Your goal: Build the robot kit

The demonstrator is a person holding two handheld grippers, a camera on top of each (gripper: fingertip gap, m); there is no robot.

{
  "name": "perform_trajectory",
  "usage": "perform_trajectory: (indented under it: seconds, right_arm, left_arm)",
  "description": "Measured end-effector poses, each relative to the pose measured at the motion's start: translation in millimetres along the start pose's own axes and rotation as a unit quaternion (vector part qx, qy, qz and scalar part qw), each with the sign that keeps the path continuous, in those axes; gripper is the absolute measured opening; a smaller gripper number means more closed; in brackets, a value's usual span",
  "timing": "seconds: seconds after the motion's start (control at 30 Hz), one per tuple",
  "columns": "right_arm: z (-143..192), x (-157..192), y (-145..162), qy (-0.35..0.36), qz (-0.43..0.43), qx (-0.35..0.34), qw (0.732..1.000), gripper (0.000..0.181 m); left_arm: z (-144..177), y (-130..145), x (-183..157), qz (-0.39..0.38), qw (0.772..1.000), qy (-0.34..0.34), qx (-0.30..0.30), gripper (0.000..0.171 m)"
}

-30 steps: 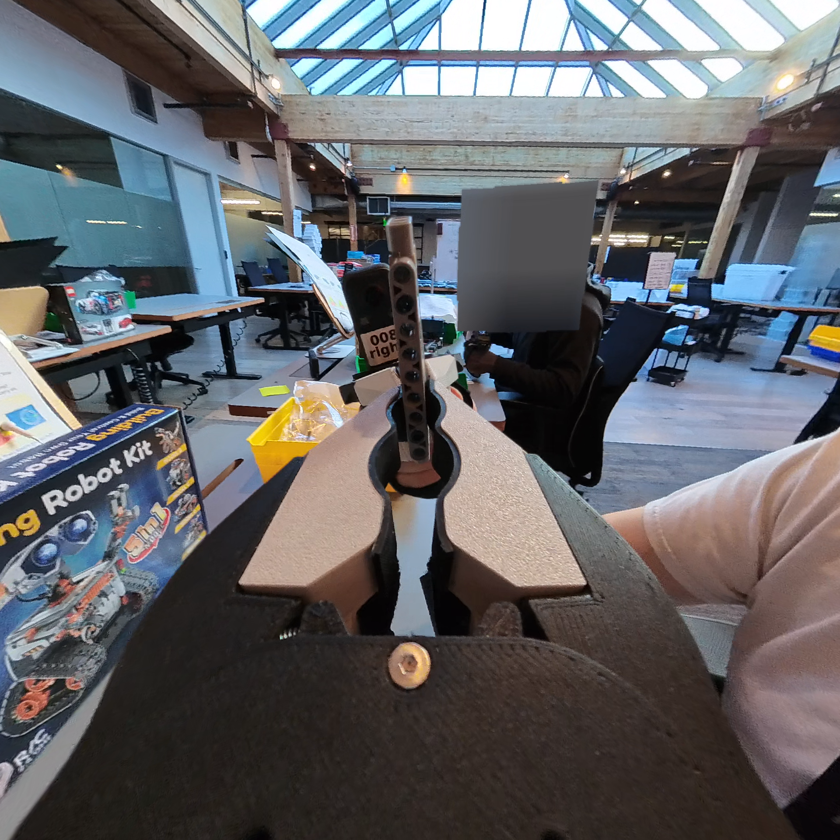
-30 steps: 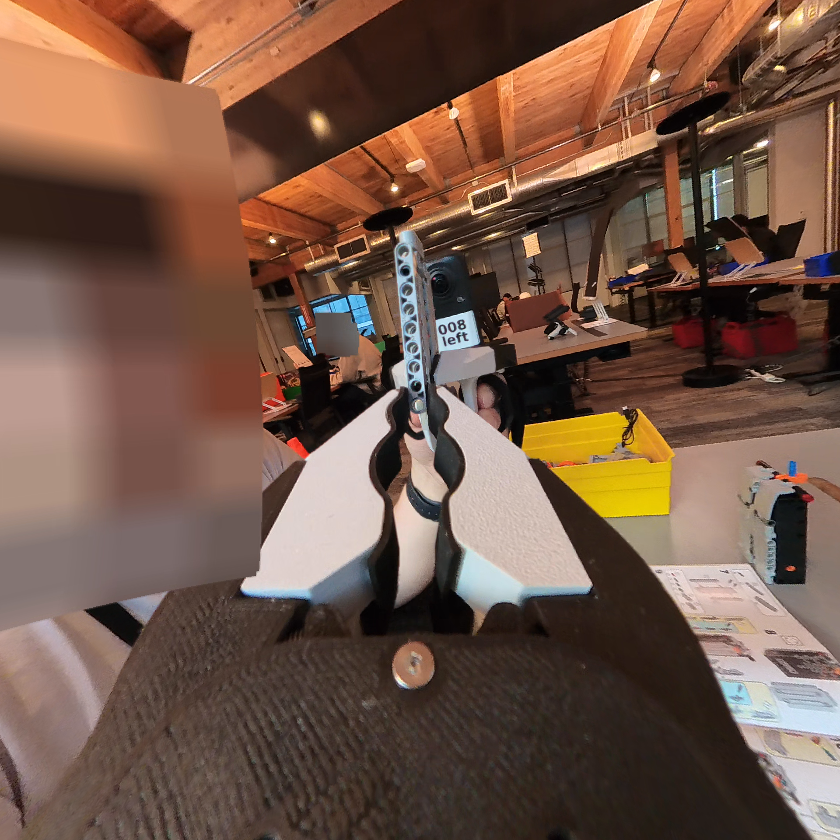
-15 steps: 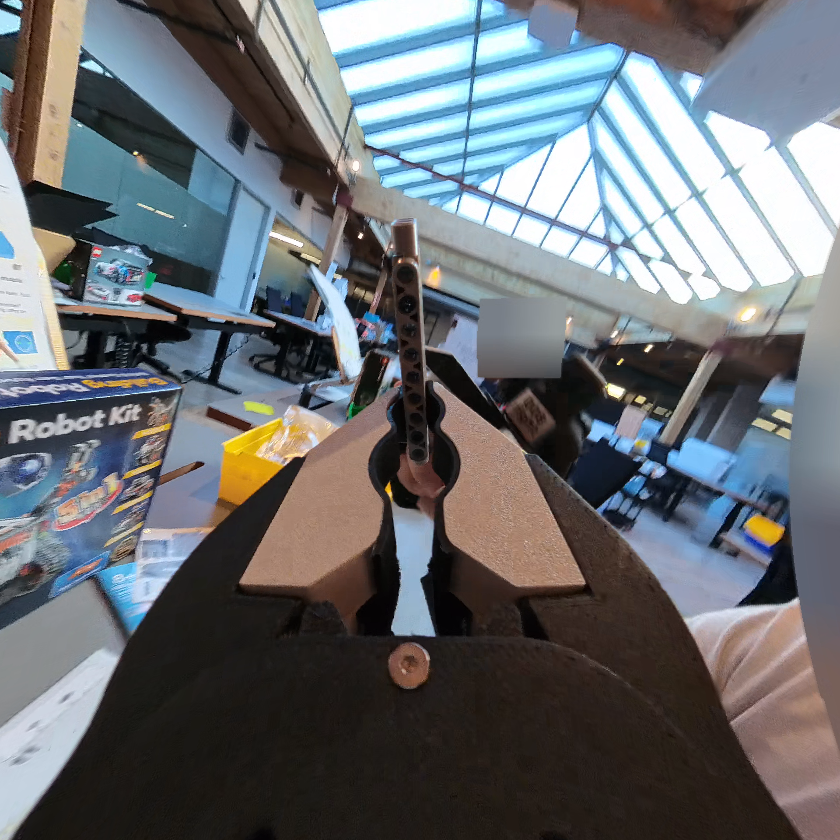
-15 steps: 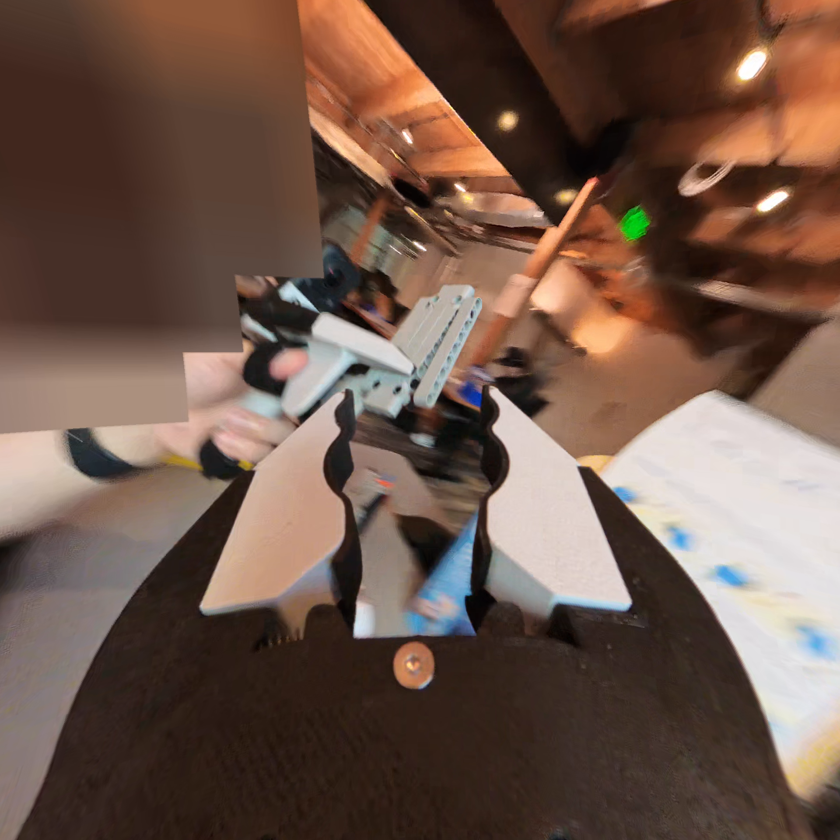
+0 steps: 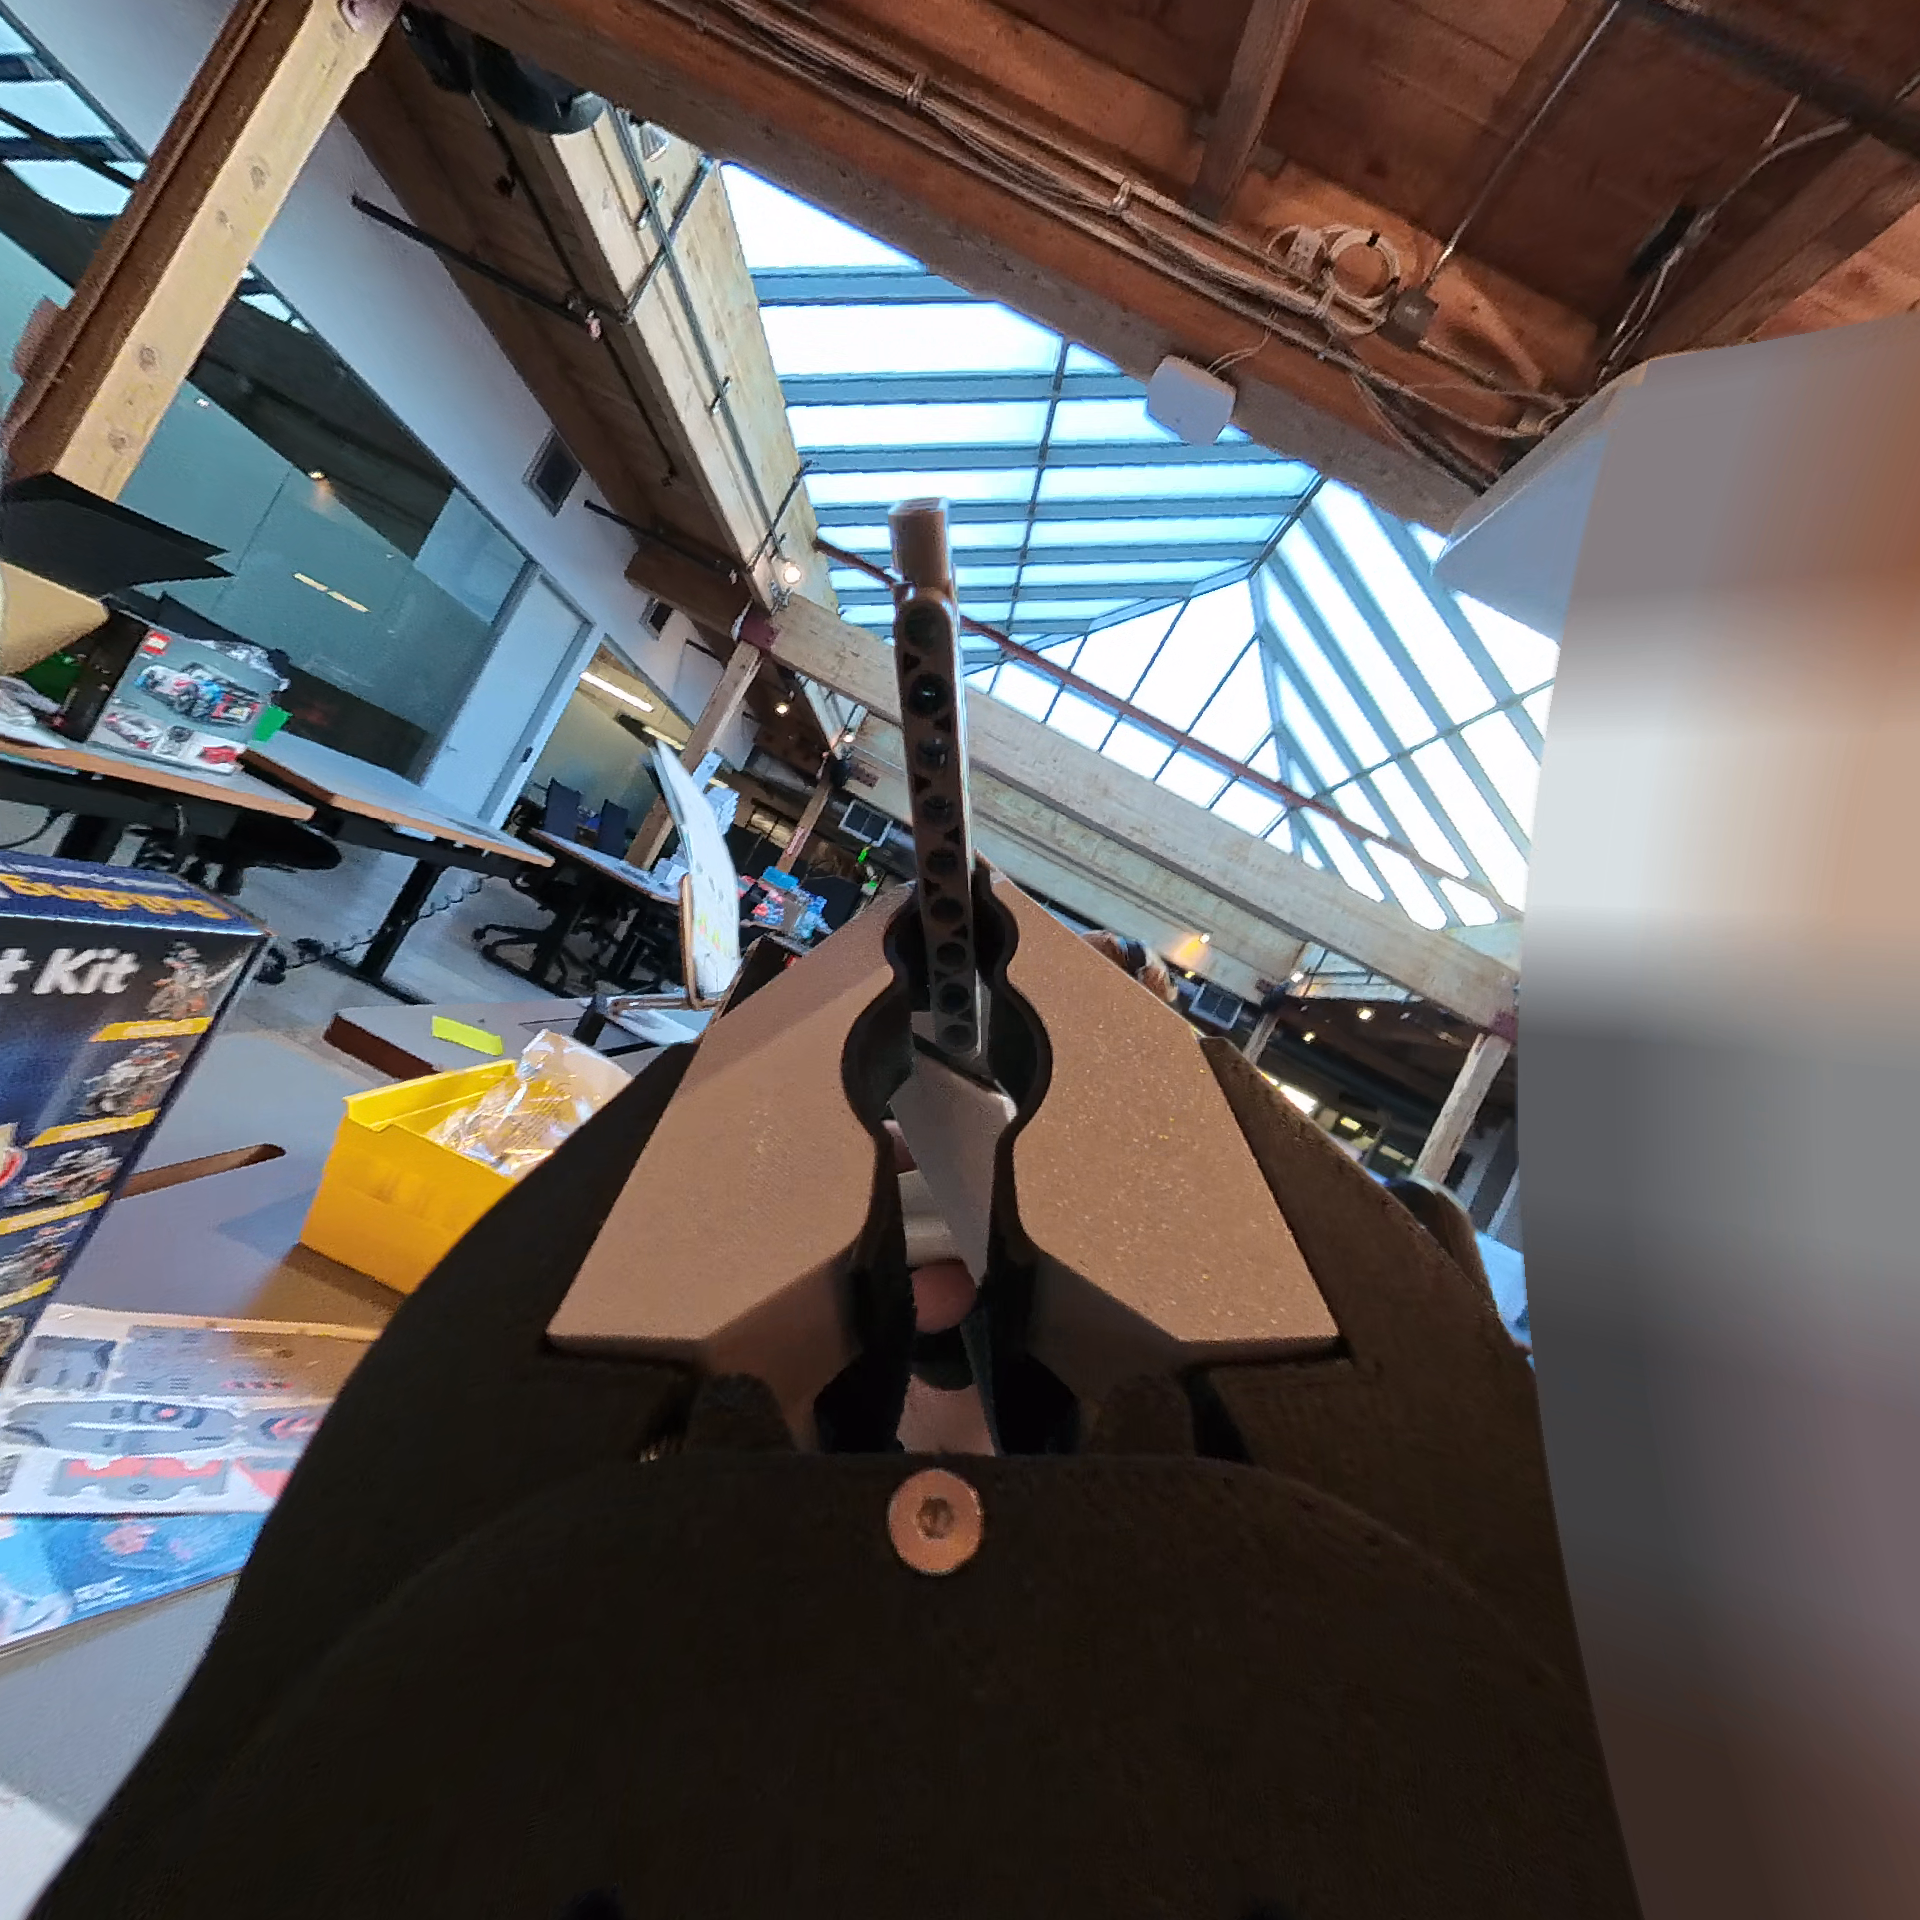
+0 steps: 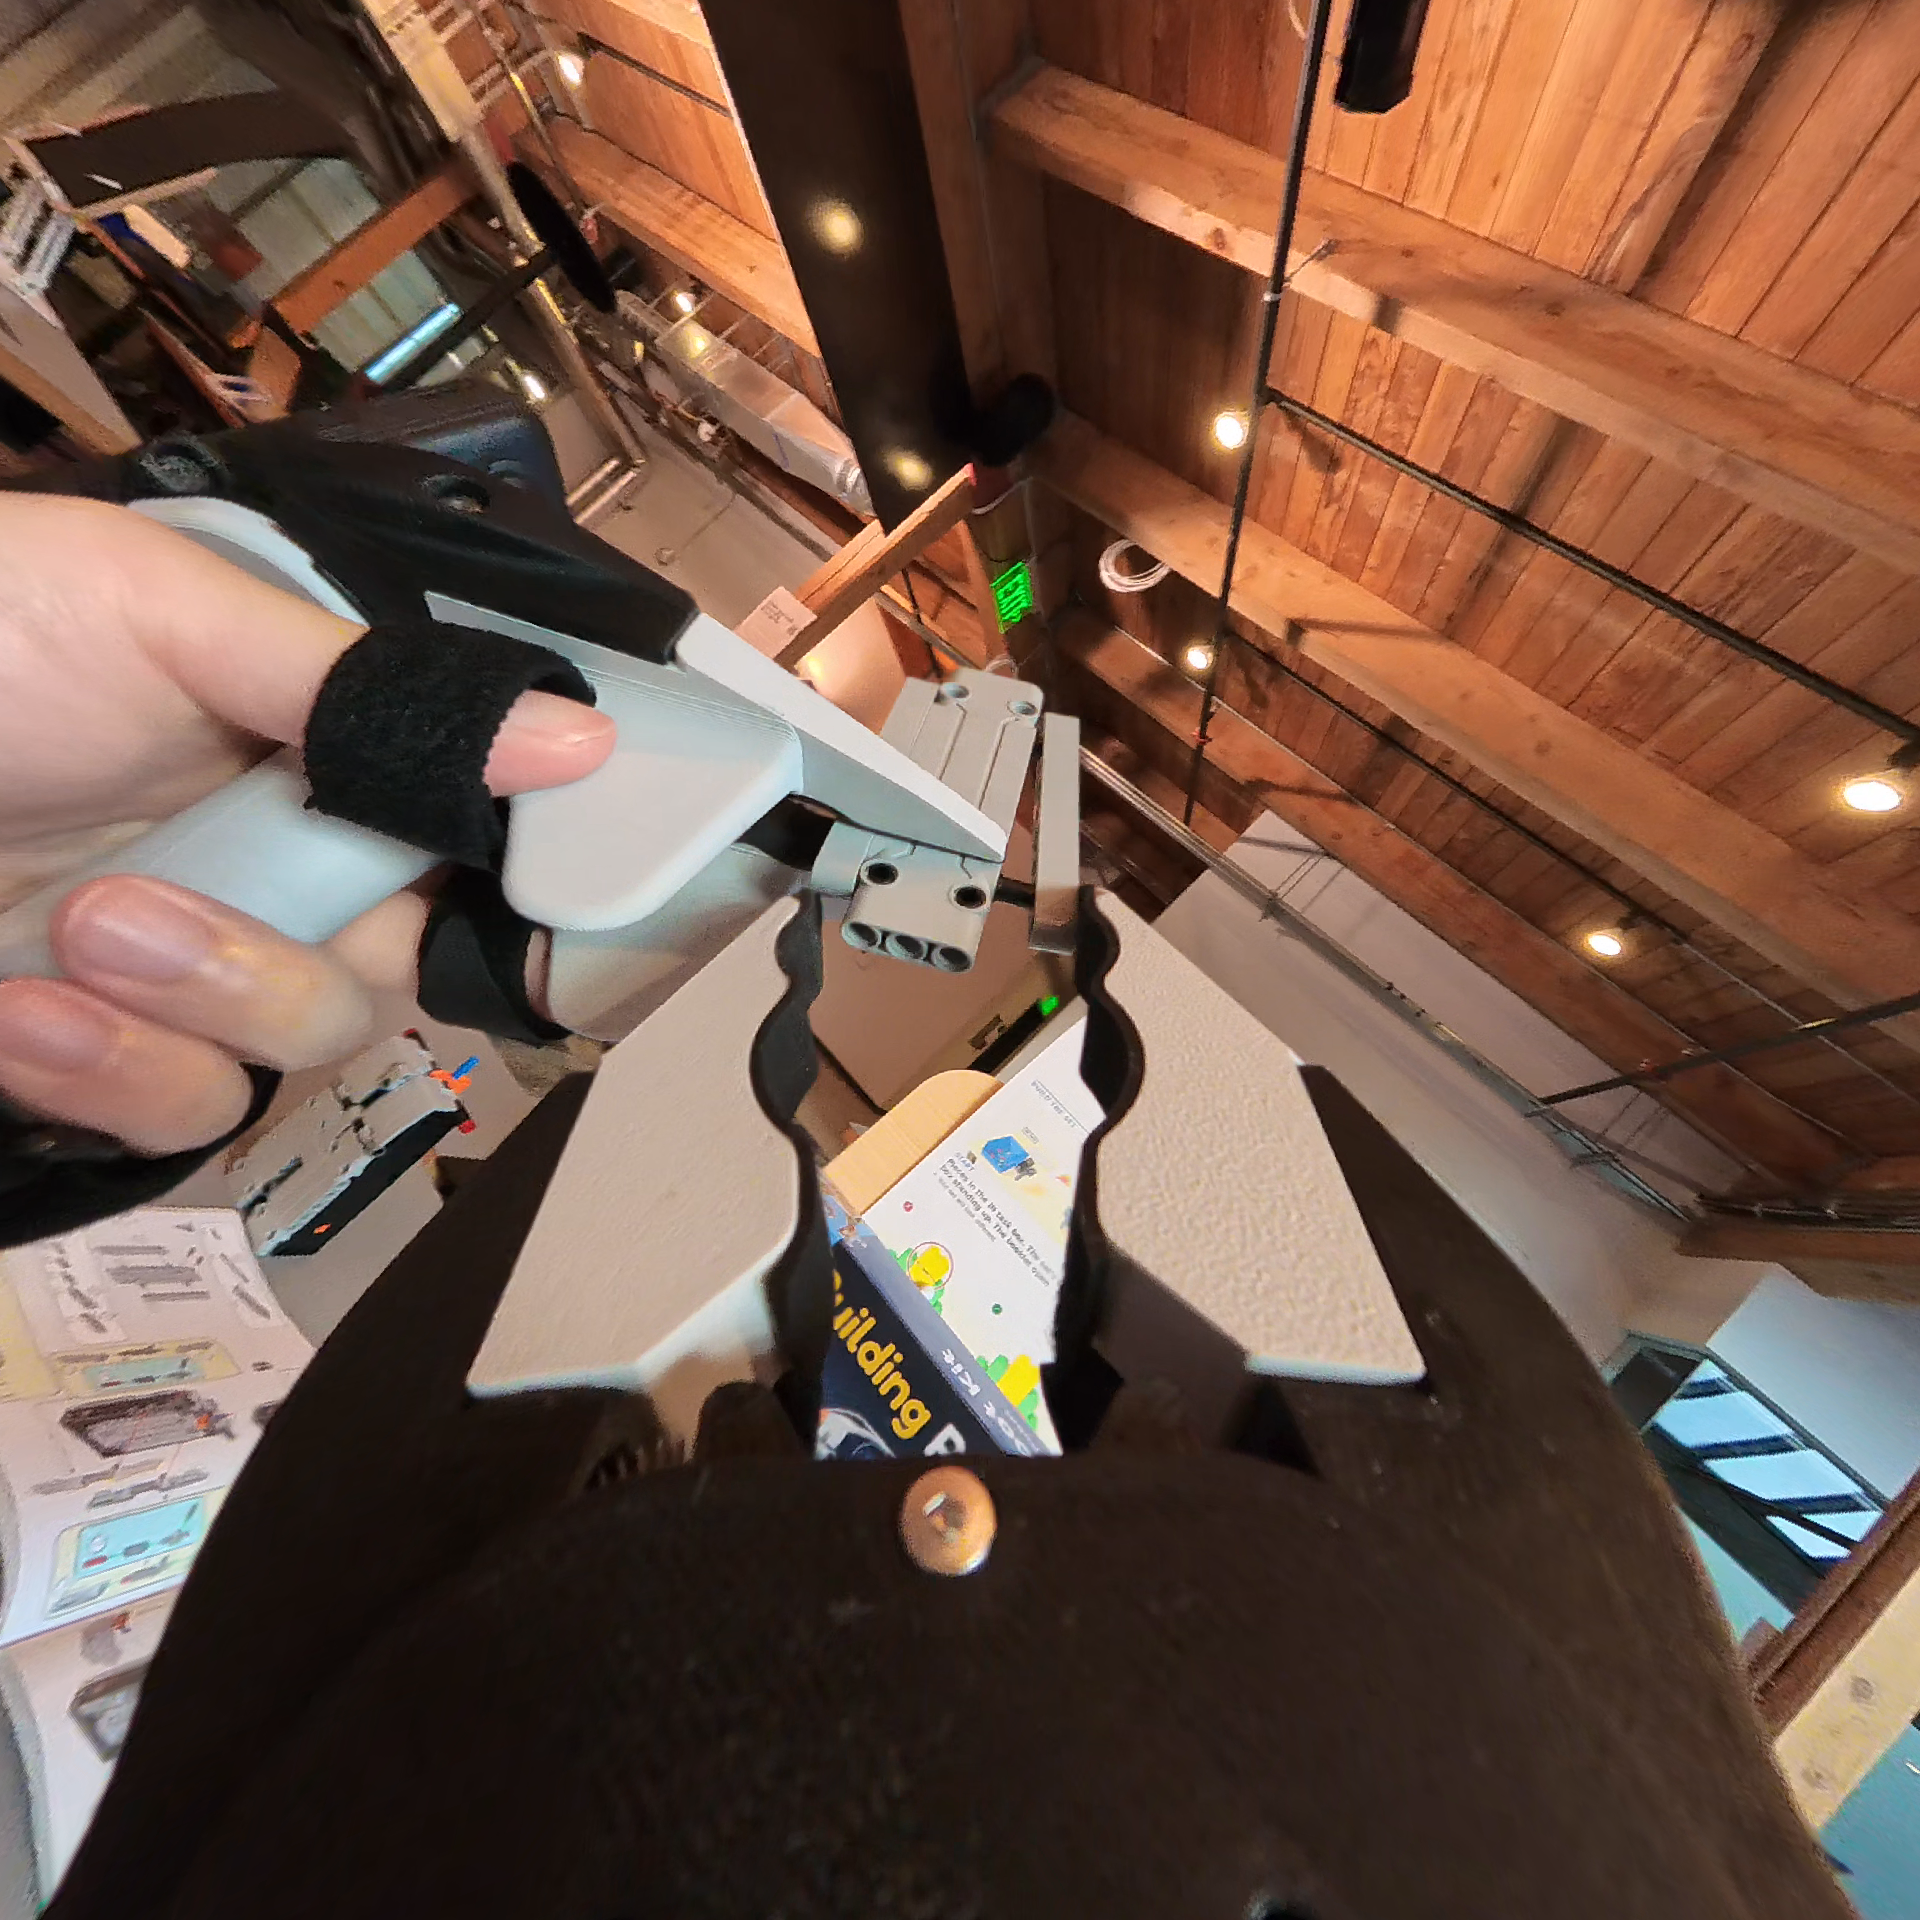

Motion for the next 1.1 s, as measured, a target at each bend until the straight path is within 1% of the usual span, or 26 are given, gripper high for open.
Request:
perform_trajectory:
  seconds: [0.07,0.17,0.33,0.5,0.57,0.63,0.7,0.77,0.8,0.83,0.87,0.9,0.93,0.97,1.0,1.03,1.07,1.1]
  right_arm:
    - [-1.5,1.7,0.5,0.006,0.002,0.005,1.000,0.048]
    - [-1.9,0.1,3.6,-0.001,-0.022,0.011,1.000,0.044]
    - [2.8,-1.3,2.9,0.007,-0.012,-0.004,1.000,0.043]
    - [2.4,-0.5,3.6,0.012,-0.007,-0.003,1.000,0.042]
    - [0.2,-2.2,3.1,-0.004,-0.023,-0.005,1.000,0.043]
    - [-3.6,-3.2,5.1,-0.027,-0.044,0.018,0.998,0.043]
    - [-2.7,-2.2,4.9,-0.016,-0.024,0.010,1.000,0.044]
    - [-2.4,-1.5,4.8,-0.027,-0.033,0.000,0.999,0.045]
    - [-2.3,-1.7,4.3,-0.053,-0.045,-0.010,0.998,0.050]
    - [-0.5,-2.1,4.6,-0.095,-0.070,-0.025,0.993,0.061]
    - [2.3,-7.9,6.8,-0.129,-0.108,-0.033,0.985,0.060]
    - [6.4,-17.2,8.6,-0.159,-0.169,-0.043,0.972,0.049]
    - [10.9,-29.8,9.9,-0.184,-0.252,-0.065,0.948,0.043]
    - [13.1,-44.8,13.9,-0.190,-0.349,-0.078,0.914,0.036]
    - [13.7,-56.5,20.8,-0.193,-0.436,-0.082,0.875,0.030]
    - [14.4,-60.2,25.2,-0.211,-0.485,-0.091,0.844,0.024]
    - [14.4,-59.9,27.1,-0.225,-0.505,-0.098,0.828,0.012]
    - [14.0,-58.1,28.1,-0.236,-0.501,-0.094,0.827,0.010]
  left_arm:
    - [0.8,0.4,0.5,0.012,1.000,-0.002,-0.009,0.005]
    - [1.4,1.3,2.9,0.014,1.000,-0.011,-0.013,0.005]
    - [-0.7,5.9,-0.7,0.018,1.000,-0.004,-0.022,0.005]
    - [-0.3,7.0,1.3,0.028,0.999,0.004,-0.029,0.005]
    - [-0.2,6.8,1.2,0.027,0.999,0.003,-0.032,0.005]
    - [1.0,5.2,4.5,0.018,0.999,-0.010,-0.032,0.005]
    - [0.8,4.4,5.6,0.024,0.999,-0.002,-0.027,0.005]
    - [1.1,2.9,5.7,0.012,1.000,0.001,-0.025,0.005]
    - [1.2,1.7,6.2,0.004,1.000,0.003,-0.020,0.005]
    - [0.7,0.3,6.4,-0.004,1.000,0.006,-0.011,0.005]
    - [0.7,-1.1,7.1,-0.015,1.000,0.005,0.005,0.005]
    - [1.5,-3.6,6.9,-0.026,1.000,0.006,0.011,0.005]
    - [2.8,-6.3,6.2,-0.035,0.999,0.007,0.015,0.005]
    - [3.2,-7.8,4.7,-0.044,0.999,0.010,0.026,0.005]
    - [3.5,-9.2,2.8,-0.055,0.998,0.011,0.031,0.005]
    - [3.5,-9.7,0.8,-0.067,0.997,0.011,0.034,0.005]
    - [2.8,-9.3,-1.1,-0.078,0.996,0.012,0.038,0.004]
    - [1.8,-8.2,-2.2,-0.087,0.995,0.009,0.045,0.005]
Point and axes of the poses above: each gripper's, where its closed fingertips meet, z back along the fingers, y out of its underside, x = y × z across the jaws, the point moved 7 cm from there along z, back along the fingers, and after that the axes turned 3 degrees about x, right-handed, at the moved point
